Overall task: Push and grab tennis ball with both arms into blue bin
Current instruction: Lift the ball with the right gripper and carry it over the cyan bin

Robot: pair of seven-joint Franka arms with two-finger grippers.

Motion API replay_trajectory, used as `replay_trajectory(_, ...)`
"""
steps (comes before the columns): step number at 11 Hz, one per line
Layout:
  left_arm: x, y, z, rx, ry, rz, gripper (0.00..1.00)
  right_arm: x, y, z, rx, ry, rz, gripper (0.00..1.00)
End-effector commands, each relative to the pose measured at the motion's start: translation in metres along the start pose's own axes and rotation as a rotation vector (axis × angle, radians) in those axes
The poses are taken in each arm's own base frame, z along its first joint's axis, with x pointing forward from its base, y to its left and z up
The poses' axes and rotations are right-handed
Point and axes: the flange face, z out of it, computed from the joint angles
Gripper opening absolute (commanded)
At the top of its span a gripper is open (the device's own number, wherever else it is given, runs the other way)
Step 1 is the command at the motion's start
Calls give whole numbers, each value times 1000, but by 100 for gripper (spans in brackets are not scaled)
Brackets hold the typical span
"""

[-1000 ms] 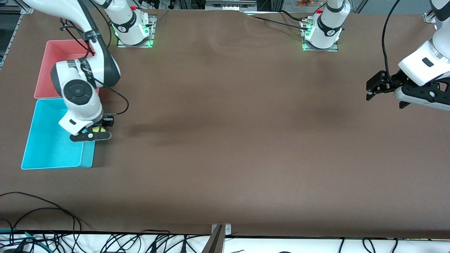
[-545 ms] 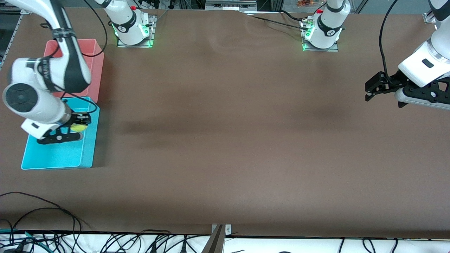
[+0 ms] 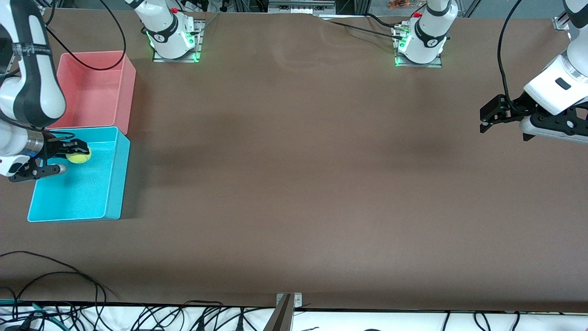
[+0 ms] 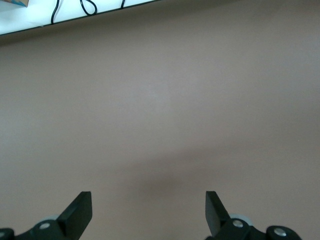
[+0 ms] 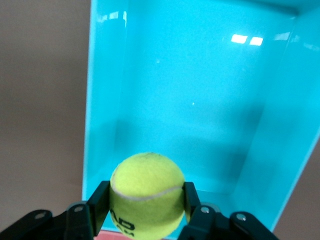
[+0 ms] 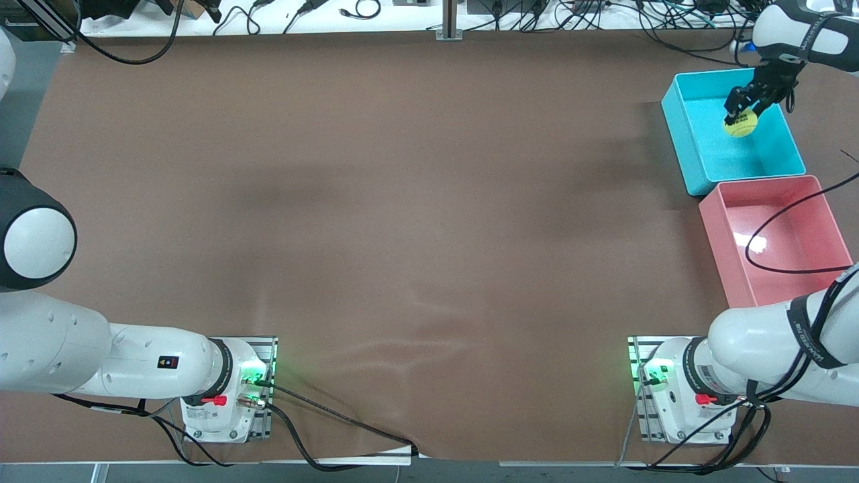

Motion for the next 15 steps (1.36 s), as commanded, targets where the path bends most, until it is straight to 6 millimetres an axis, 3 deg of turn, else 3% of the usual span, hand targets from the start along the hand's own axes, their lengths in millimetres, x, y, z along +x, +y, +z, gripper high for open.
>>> replay_trajectory(1, 1, -2, -2, -17, -8, -4, 100, -15, 14, 31, 61, 20, -6, 49)
replay_trajectory(4, 1, -2, -1, -14, -9, -2, 100, -25, 38, 89, 184, -2, 1, 49)
replay_trajectory(7, 1, -2, -2, -16, -8, -3, 100, -37, 59, 125, 248, -13, -12, 49)
replay_trajectory(10, 1, -2, -1, -15, -11, -2, 100, -36, 56, 125, 263, -8, -20, 51)
replay_trajectory(12, 1, -2, -1, -14, -9, -4, 100, -36, 56, 123, 264, -9, -11, 100)
replay_trajectory(15, 1, -1, -1, -15, -11, -1, 100, -26, 60, 85, 259, -5, -11, 100)
